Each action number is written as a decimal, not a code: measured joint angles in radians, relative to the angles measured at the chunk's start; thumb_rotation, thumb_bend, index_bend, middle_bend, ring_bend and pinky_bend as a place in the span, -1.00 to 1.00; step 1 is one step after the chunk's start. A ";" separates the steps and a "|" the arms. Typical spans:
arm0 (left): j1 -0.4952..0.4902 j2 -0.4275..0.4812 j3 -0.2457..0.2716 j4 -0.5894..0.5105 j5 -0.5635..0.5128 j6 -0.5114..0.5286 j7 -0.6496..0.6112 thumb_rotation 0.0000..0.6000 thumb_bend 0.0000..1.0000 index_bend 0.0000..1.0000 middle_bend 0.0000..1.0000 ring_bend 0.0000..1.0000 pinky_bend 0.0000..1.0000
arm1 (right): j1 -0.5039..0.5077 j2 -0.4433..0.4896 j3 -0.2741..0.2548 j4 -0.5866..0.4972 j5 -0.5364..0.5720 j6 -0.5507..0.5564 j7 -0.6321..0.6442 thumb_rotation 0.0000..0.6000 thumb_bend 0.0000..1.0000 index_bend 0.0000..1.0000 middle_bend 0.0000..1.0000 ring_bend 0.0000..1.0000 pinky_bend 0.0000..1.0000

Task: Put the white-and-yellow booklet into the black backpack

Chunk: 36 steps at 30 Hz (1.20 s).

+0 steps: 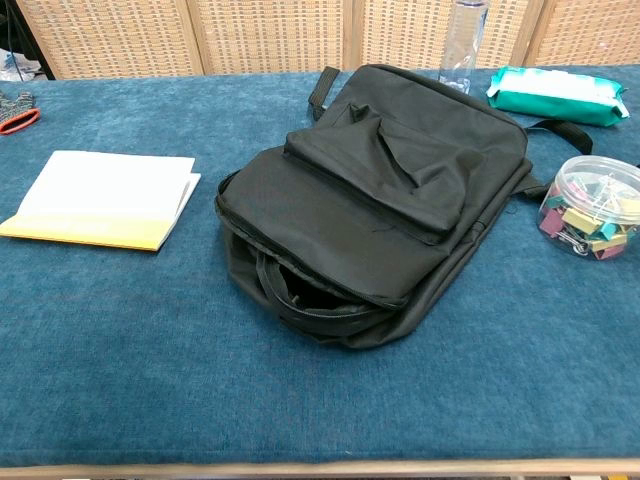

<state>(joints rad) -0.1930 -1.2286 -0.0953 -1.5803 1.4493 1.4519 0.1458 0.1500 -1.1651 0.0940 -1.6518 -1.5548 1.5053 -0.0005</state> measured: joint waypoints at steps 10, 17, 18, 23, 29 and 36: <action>-0.002 -0.002 0.003 0.007 0.002 -0.006 0.005 1.00 -1.00 -1.00 -1.00 -1.00 -1.00 | -0.003 0.003 0.000 -0.003 -0.002 0.004 0.001 1.00 -1.00 -1.00 -1.00 -1.00 -1.00; -0.020 -0.009 0.016 0.032 0.014 -0.050 -0.014 1.00 -1.00 -1.00 -1.00 -1.00 -1.00 | -0.001 0.005 0.000 -0.007 0.005 -0.004 0.009 1.00 -1.00 -1.00 -1.00 -1.00 -1.00; -0.025 -0.011 0.020 0.038 0.016 -0.063 -0.018 1.00 -1.00 -1.00 -1.00 -1.00 -1.00 | -0.001 0.006 0.001 -0.008 0.007 -0.005 0.012 1.00 -1.00 -1.00 -1.00 -1.00 -1.00; -0.064 -0.065 0.038 0.097 0.032 -0.136 -0.038 1.00 -1.00 -1.00 -1.00 -1.00 -1.00 | -0.005 0.013 0.003 -0.009 0.009 0.000 0.028 1.00 -1.00 -1.00 -1.00 -1.00 -1.00; -0.135 -0.151 0.034 0.175 0.055 -0.209 -0.064 1.00 -1.00 -1.00 -1.00 -1.00 -1.00 | -0.007 0.020 0.004 -0.007 0.012 -0.001 0.049 1.00 -1.00 -1.00 -1.00 -1.00 -1.00; -0.209 -0.240 0.010 0.244 0.040 -0.293 -0.055 1.00 -1.00 -1.00 -1.00 -1.00 -1.00 | -0.006 0.022 0.007 -0.004 0.022 -0.007 0.057 1.00 -1.00 -1.00 -1.00 -1.00 -1.00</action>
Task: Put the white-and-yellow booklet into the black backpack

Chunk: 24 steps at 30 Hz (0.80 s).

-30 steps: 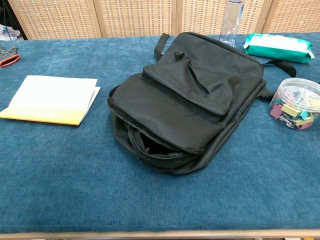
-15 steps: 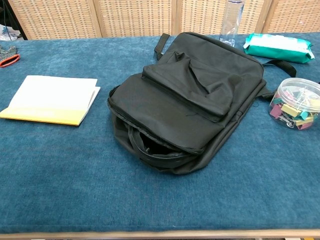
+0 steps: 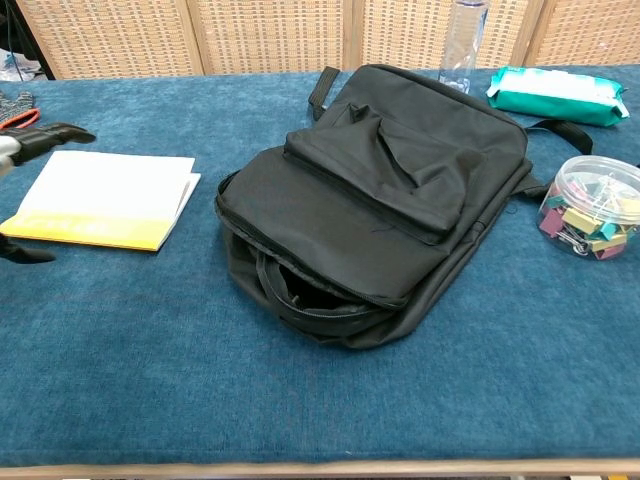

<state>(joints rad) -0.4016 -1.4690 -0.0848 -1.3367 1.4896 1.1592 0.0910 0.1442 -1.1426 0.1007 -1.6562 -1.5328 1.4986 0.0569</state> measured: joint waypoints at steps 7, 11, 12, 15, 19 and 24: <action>-0.049 -0.075 -0.019 0.068 -0.030 -0.051 0.033 1.00 -1.00 -1.00 -1.00 -1.00 -1.00 | -0.001 0.003 0.005 0.005 0.012 -0.004 0.016 1.00 -1.00 -1.00 -1.00 -1.00 -1.00; -0.073 -0.106 -0.028 0.102 -0.044 -0.068 0.052 1.00 -1.00 -1.00 -1.00 -1.00 -1.00 | -0.001 0.005 0.007 0.009 0.019 -0.006 0.023 1.00 -1.00 -1.00 -1.00 -1.00 -1.00; -0.077 -0.111 -0.029 0.107 -0.048 -0.072 0.056 1.00 -1.00 -1.00 -1.00 -1.00 -1.00 | -0.002 0.005 0.007 0.009 0.020 -0.006 0.025 1.00 -1.00 -1.00 -1.00 -1.00 -1.00; -0.087 -0.123 -0.031 0.121 -0.058 -0.082 0.067 1.00 -1.00 -1.00 -1.00 -1.00 -1.00 | -0.002 0.006 0.009 0.010 0.021 -0.006 0.029 1.00 -1.00 -1.00 -1.00 -1.00 -1.00; -0.097 -0.139 -0.033 0.141 -0.064 -0.085 0.076 1.00 -1.00 -1.00 -1.00 -1.00 -1.00 | -0.003 0.007 0.009 0.011 0.023 -0.006 0.034 1.00 -1.00 -1.00 -1.00 -1.00 -1.00; -0.109 -0.155 -0.038 0.169 -0.074 -0.087 0.087 1.00 -1.00 -1.00 -1.00 -1.00 -1.00 | -0.004 0.009 0.010 0.010 0.022 -0.004 0.038 1.00 -1.00 -1.00 -1.00 -1.00 -1.00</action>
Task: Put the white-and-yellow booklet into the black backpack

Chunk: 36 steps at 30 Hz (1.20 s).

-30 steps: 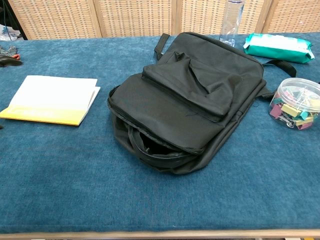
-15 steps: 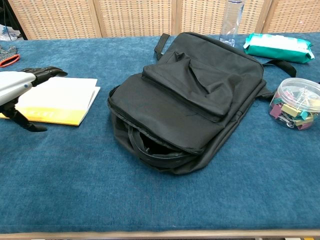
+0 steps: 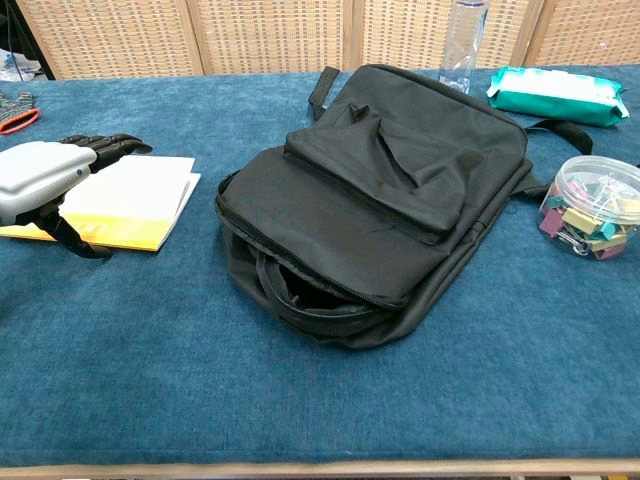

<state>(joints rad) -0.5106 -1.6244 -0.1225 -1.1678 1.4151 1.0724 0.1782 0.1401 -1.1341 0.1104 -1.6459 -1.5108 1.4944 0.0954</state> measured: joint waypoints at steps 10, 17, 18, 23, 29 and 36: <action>-0.017 -0.020 0.006 0.044 0.017 0.018 -0.017 1.00 -0.64 -0.77 -0.93 -0.92 -0.73 | 0.000 0.002 -0.001 -0.001 -0.001 -0.003 0.005 1.00 -1.00 -1.00 -1.00 -1.00 -1.00; -0.026 -0.057 0.019 0.117 0.056 0.064 -0.013 1.00 -0.48 -0.36 -0.58 -0.54 -0.25 | -0.001 0.004 -0.001 -0.002 0.003 -0.005 0.008 1.00 -1.00 -1.00 -1.00 -1.00 -1.00; -0.027 -0.064 0.020 0.130 0.062 0.071 -0.013 1.00 -0.47 -0.30 -0.53 -0.49 -0.20 | -0.001 0.004 -0.001 -0.002 0.003 -0.006 0.009 1.00 -1.00 -1.00 -1.00 -1.00 -1.00; -0.033 -0.099 0.027 0.188 0.085 0.107 -0.022 1.00 -0.44 -0.08 -0.36 -0.34 -0.08 | -0.001 0.005 -0.002 -0.002 0.002 -0.007 0.012 1.00 -1.00 -1.00 -1.00 -1.00 -1.00; -0.034 -0.123 0.030 0.231 0.101 0.141 -0.031 1.00 -0.34 0.04 -0.30 -0.23 0.08 | -0.001 0.006 -0.002 -0.002 0.002 -0.007 0.015 1.00 -1.00 -1.00 -1.00 -1.00 -1.00; -0.037 -0.157 0.030 0.295 0.098 0.150 -0.054 1.00 0.02 0.04 -0.30 -0.17 0.16 | -0.001 0.007 -0.004 -0.002 0.000 -0.011 0.021 1.00 -1.00 -1.00 -1.00 -1.00 -1.00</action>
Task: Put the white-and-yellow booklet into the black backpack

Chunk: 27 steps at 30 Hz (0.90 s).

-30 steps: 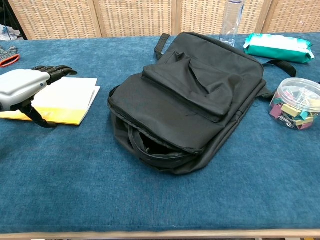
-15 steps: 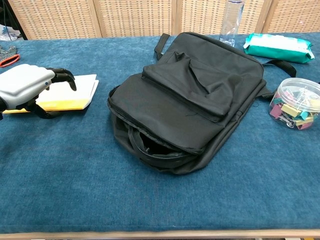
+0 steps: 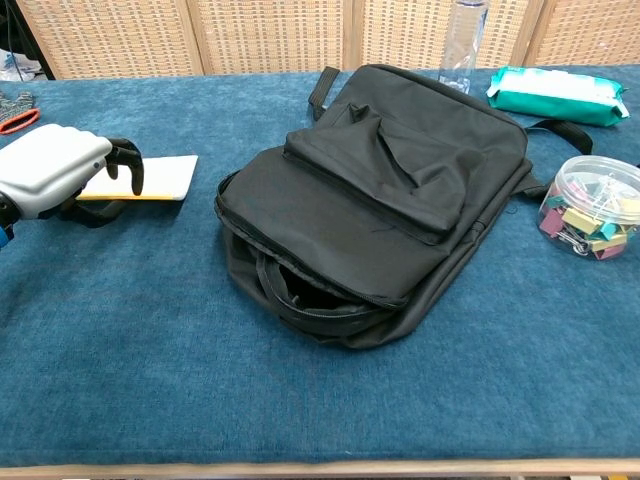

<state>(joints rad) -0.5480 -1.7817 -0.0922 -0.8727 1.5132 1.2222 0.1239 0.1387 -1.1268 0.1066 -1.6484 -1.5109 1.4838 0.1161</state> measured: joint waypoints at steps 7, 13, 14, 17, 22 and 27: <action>0.003 -0.005 0.000 0.016 -0.006 0.009 -0.019 1.00 0.13 0.19 -0.15 -0.06 0.26 | 0.001 0.000 -0.002 0.001 -0.004 -0.002 0.001 1.00 -1.00 -1.00 -1.00 -1.00 -1.00; 0.005 -0.009 0.003 0.042 0.010 0.052 -0.033 1.00 0.14 0.42 0.11 0.01 0.28 | 0.003 -0.002 -0.005 0.001 -0.008 -0.007 -0.004 1.00 -1.00 -1.00 -1.00 -1.00 -1.00; 0.006 -0.009 0.004 0.049 0.017 0.069 -0.044 1.00 0.15 0.45 0.13 0.02 0.28 | 0.004 -0.003 -0.007 0.000 -0.010 -0.011 -0.006 1.00 -1.00 -1.00 -1.00 -1.00 -1.00; 0.009 -0.007 0.005 0.060 0.029 0.106 -0.085 1.00 0.18 0.52 0.20 0.07 0.28 | 0.011 -0.005 -0.013 -0.002 -0.014 -0.027 -0.014 1.00 -1.00 -1.00 -1.00 -1.00 -1.00; 0.013 0.010 -0.004 0.062 0.035 0.141 -0.151 1.00 0.20 0.56 0.22 0.09 0.28 | 0.040 0.001 -0.017 -0.017 -0.019 -0.081 -0.033 1.00 -1.00 -1.00 -1.00 -1.00 -1.00; 0.010 0.026 -0.019 0.065 0.035 0.165 -0.191 1.00 0.20 0.56 0.22 0.09 0.28 | 0.087 0.031 -0.012 -0.070 -0.014 -0.164 -0.040 1.00 -1.00 -1.00 -1.00 -1.00 -1.00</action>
<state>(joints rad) -0.5383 -1.7552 -0.1111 -0.8074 1.5483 1.3873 -0.0669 0.2261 -1.0958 0.0951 -1.7181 -1.5246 1.3201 0.0766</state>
